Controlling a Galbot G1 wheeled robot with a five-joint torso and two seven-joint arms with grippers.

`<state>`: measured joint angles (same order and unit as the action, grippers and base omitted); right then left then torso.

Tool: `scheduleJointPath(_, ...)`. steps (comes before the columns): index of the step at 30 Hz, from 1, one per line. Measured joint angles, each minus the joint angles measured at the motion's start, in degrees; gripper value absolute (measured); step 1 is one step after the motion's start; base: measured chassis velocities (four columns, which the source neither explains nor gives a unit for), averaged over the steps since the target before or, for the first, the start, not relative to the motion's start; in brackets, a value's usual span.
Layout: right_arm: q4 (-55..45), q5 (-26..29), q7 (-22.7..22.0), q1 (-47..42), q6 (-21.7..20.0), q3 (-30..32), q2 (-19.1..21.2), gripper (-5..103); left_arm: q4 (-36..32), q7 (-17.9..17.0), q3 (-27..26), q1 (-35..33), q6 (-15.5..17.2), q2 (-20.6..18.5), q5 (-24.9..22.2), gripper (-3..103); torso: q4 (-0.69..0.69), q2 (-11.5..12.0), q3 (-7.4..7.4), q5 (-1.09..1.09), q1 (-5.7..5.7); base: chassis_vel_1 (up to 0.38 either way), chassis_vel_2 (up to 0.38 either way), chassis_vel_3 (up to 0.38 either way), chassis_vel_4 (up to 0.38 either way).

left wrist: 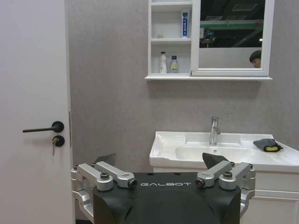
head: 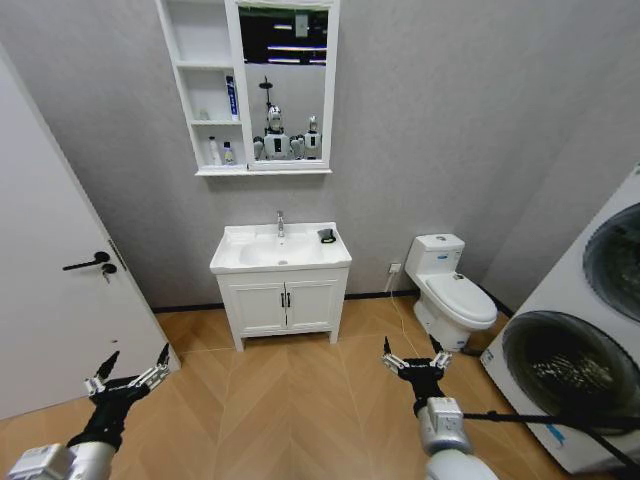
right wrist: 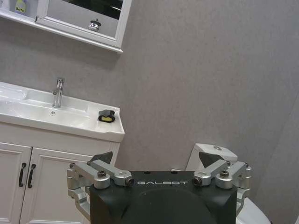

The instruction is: Move facial cleanser and shampoo from washbasin to cabinet, then wipe washbasin with towel.

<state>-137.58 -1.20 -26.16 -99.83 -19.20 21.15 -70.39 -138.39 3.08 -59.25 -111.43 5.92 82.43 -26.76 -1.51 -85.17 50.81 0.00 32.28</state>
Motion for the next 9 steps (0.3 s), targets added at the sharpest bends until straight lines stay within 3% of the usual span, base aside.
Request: scheduleJointPath(9, 0.00, 0.00, -0.03, 0.00, -0.04, 0.00, 0.01, 100, 0.00, 0.00, 0.00, 0.00, 0.00, 0.00, 0.00, 100, 0.00, 0.00, 0.00, 0.00, 0.00, 0.000, 0.000, 0.000, 0.000)
